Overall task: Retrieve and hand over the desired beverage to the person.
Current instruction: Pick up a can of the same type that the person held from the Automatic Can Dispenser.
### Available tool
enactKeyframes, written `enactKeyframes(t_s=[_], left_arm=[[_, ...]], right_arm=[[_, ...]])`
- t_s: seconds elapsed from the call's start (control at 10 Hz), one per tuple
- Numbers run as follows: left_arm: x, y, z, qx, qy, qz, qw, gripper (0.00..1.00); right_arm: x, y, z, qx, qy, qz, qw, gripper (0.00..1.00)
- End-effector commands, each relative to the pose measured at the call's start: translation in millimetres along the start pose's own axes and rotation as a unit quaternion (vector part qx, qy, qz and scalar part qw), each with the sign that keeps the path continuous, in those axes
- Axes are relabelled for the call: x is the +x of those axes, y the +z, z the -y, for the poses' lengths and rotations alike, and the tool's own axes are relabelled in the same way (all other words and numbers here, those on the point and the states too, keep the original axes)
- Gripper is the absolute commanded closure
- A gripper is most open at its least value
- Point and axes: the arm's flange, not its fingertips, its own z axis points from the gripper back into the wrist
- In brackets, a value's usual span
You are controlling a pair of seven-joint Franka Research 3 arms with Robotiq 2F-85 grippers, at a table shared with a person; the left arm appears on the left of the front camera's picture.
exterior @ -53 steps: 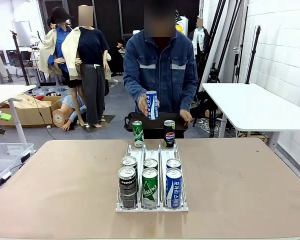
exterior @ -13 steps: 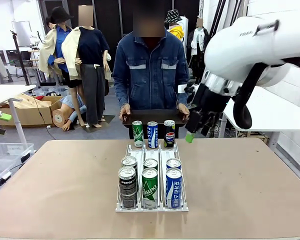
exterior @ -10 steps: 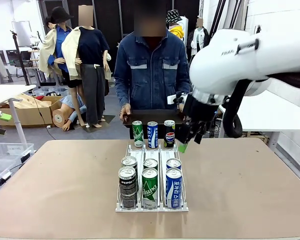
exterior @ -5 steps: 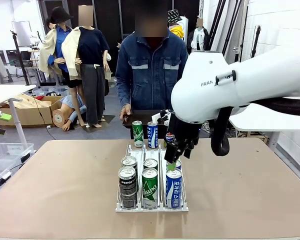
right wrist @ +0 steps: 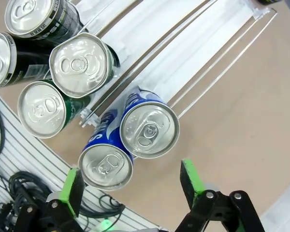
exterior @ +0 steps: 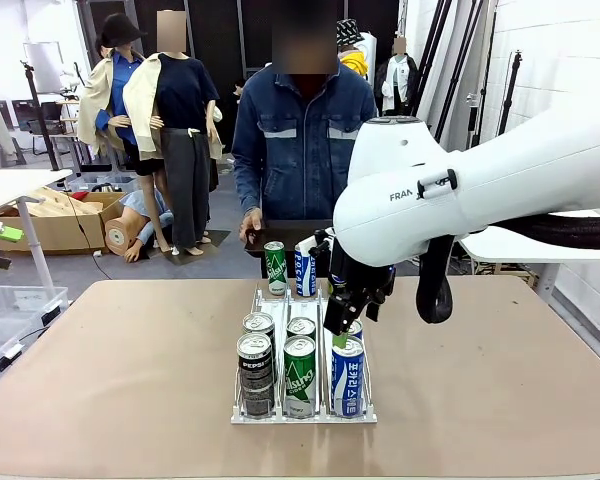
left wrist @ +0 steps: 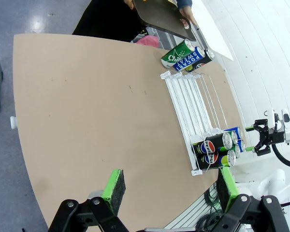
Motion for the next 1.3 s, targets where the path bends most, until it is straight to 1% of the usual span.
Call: enactKeyframes(t_s=[0.0, 0.4, 0.5, 0.8, 1.0, 1.2], left_arm=[[-1.0, 1.5, 0.6, -0.001, -0.002, 0.001, 1.0, 0.0], [-1.0, 1.5, 0.6, -0.001, -0.002, 0.001, 1.0, 0.0], [-1.0, 1.5, 0.6, -0.001, -0.002, 0.001, 1.0, 0.0], [-1.0, 1.5, 0.6, -0.001, -0.002, 0.001, 1.0, 0.0], [-1.0, 1.5, 0.6, -0.001, -0.002, 0.001, 1.0, 0.0], [-1.0, 1.5, 0.6, -0.001, -0.002, 0.001, 1.0, 0.0]], right_arm=[[-1.4, 1.8, -1.0, 0.009, 0.008, -0.001, 1.0, 0.0], [-1.4, 1.8, -1.0, 0.009, 0.008, -0.001, 1.0, 0.0], [0.3, 0.3, -1.2, 0.001, 0.001, 0.0, 1.0, 0.0], [9.4, 13.9, -19.4, 0.018, -0.047, -0.018, 0.999, 0.0], [14.2, 11.9, -30.3, 0.022, -0.09, -0.039, 0.995, 0.0], [10.5, 4.3, -33.4, 0.005, -0.147, -0.051, 0.988, 0.0]])
